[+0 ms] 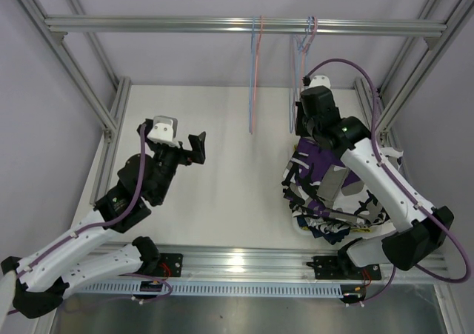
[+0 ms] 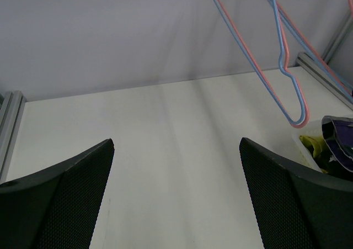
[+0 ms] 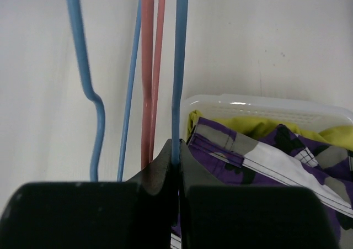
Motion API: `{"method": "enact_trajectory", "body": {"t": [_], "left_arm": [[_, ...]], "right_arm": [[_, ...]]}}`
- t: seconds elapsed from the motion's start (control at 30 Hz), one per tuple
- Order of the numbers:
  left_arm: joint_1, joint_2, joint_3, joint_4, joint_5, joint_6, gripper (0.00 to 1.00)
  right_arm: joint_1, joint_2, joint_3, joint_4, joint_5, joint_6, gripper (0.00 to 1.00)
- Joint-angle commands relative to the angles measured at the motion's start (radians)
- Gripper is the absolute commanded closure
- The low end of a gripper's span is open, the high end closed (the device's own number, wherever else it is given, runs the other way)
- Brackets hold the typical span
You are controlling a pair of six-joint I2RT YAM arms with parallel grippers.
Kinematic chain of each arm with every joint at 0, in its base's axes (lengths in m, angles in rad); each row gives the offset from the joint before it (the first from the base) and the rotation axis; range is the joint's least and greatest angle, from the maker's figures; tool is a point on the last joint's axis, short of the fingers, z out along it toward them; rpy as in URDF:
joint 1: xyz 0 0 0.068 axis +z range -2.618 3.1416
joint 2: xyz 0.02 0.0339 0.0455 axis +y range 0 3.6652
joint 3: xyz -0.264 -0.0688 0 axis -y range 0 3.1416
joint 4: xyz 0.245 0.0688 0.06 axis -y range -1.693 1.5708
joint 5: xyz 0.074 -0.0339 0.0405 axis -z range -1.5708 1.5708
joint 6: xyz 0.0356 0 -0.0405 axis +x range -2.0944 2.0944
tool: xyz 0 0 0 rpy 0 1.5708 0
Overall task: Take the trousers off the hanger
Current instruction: Move the hanger to the clothesline.
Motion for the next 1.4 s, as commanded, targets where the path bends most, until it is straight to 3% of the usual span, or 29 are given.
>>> {"method": "enact_trajectory", "body": {"t": [0.0, 1.37], "left_arm": [[0.004, -0.016, -0.003, 0.031, -0.001, 0.016, 0.01], [0.003, -0.048, -0.003, 0.030, 0.016, 0.007, 0.00]], "right_arm": [[0.044, 0.036, 0.068, -0.030, 0.019, 0.000, 1.00], [0.233, 0.288, 0.303, -0.058, 0.093, 0.049, 1.00]]}}
